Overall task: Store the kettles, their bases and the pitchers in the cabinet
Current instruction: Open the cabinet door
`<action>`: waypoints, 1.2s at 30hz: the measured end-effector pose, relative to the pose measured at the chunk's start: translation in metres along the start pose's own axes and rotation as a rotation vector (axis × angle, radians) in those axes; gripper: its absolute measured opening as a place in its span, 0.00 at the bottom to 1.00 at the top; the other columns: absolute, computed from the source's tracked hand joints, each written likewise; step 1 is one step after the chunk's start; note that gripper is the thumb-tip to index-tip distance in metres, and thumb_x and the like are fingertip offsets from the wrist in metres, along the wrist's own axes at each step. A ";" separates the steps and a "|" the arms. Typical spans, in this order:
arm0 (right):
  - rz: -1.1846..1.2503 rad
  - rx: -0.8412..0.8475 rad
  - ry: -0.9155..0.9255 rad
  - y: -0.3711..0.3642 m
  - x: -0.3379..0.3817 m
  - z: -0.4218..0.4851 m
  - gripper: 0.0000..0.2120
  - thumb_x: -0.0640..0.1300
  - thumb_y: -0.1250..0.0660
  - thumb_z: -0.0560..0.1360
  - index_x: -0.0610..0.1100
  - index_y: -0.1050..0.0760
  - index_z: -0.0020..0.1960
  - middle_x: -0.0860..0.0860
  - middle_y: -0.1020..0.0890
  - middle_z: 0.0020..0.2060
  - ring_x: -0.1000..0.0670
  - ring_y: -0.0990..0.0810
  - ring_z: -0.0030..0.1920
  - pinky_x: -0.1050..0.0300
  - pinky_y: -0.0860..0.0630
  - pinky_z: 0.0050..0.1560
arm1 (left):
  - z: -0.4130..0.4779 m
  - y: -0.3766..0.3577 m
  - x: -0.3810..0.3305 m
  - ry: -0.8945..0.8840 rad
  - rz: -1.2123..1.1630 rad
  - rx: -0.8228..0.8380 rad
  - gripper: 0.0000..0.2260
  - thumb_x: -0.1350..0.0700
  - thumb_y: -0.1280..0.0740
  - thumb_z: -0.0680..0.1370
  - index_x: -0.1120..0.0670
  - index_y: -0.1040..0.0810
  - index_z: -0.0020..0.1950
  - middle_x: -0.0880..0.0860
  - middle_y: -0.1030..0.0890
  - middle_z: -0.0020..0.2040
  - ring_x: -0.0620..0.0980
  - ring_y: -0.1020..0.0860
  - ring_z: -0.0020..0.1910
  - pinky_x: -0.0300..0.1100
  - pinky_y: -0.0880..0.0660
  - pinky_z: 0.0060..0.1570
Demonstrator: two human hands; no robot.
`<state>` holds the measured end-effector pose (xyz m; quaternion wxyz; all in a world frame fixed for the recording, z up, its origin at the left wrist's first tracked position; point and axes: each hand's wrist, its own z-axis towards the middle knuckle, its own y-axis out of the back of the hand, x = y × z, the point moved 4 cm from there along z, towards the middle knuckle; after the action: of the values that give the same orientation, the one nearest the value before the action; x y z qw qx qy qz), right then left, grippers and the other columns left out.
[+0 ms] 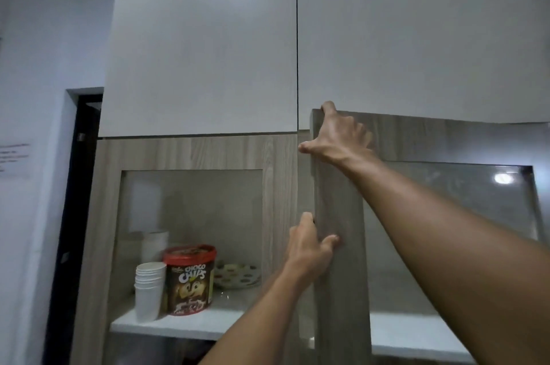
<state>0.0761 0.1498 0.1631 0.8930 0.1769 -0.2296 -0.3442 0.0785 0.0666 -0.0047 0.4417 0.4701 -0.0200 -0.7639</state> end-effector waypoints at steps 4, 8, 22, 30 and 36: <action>-0.070 -0.092 -0.020 0.079 0.001 -0.050 0.31 0.49 0.28 0.70 0.48 0.39 0.68 0.47 0.27 0.41 0.38 0.21 0.51 0.48 0.28 0.49 | -0.084 0.005 -0.056 -0.115 -0.039 0.045 0.13 0.52 0.31 0.75 0.53 0.34 0.52 0.57 0.21 0.52 0.58 0.21 0.50 0.52 0.22 0.49; -0.142 -0.148 -0.088 0.169 -0.021 -0.098 0.34 0.49 0.31 0.67 0.52 0.40 0.69 0.42 0.22 0.49 0.36 0.22 0.49 0.47 0.25 0.47 | -0.167 -0.007 -0.123 -0.223 -0.019 0.052 0.15 0.53 0.33 0.77 0.54 0.35 0.58 0.58 0.21 0.53 0.60 0.21 0.53 0.48 0.25 0.50; -0.185 -0.138 -0.521 0.395 -0.183 -0.221 0.09 0.38 0.36 0.71 0.41 0.32 0.33 0.44 0.24 0.33 0.37 0.18 0.42 0.48 0.19 0.43 | -0.339 -0.144 -0.318 -0.271 -0.215 0.418 0.36 0.50 0.27 0.73 0.49 0.43 0.75 0.53 0.30 0.70 0.54 0.26 0.66 0.44 0.27 0.60; -0.038 -0.103 -0.584 0.487 -0.321 -0.229 0.05 0.39 0.35 0.76 0.36 0.27 0.44 0.42 0.23 0.39 0.41 0.19 0.41 0.46 0.17 0.41 | -0.380 -0.275 -0.415 -0.166 -0.211 0.476 0.43 0.48 0.26 0.72 0.48 0.49 0.78 0.54 0.35 0.74 0.56 0.30 0.70 0.47 0.29 0.65; 0.007 -0.096 -0.591 0.518 -0.393 -0.225 0.05 0.39 0.36 0.76 0.37 0.28 0.45 0.43 0.24 0.39 0.42 0.20 0.40 0.48 0.18 0.39 | -0.385 -0.340 -0.456 -0.169 -0.148 0.420 0.43 0.45 0.26 0.71 0.49 0.49 0.77 0.55 0.35 0.72 0.57 0.29 0.68 0.46 0.27 0.62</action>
<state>0.2139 0.8224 0.1079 0.7959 0.0260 -0.4638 -0.3884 0.2152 0.7381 -0.0508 0.2735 0.4863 -0.1809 -0.8099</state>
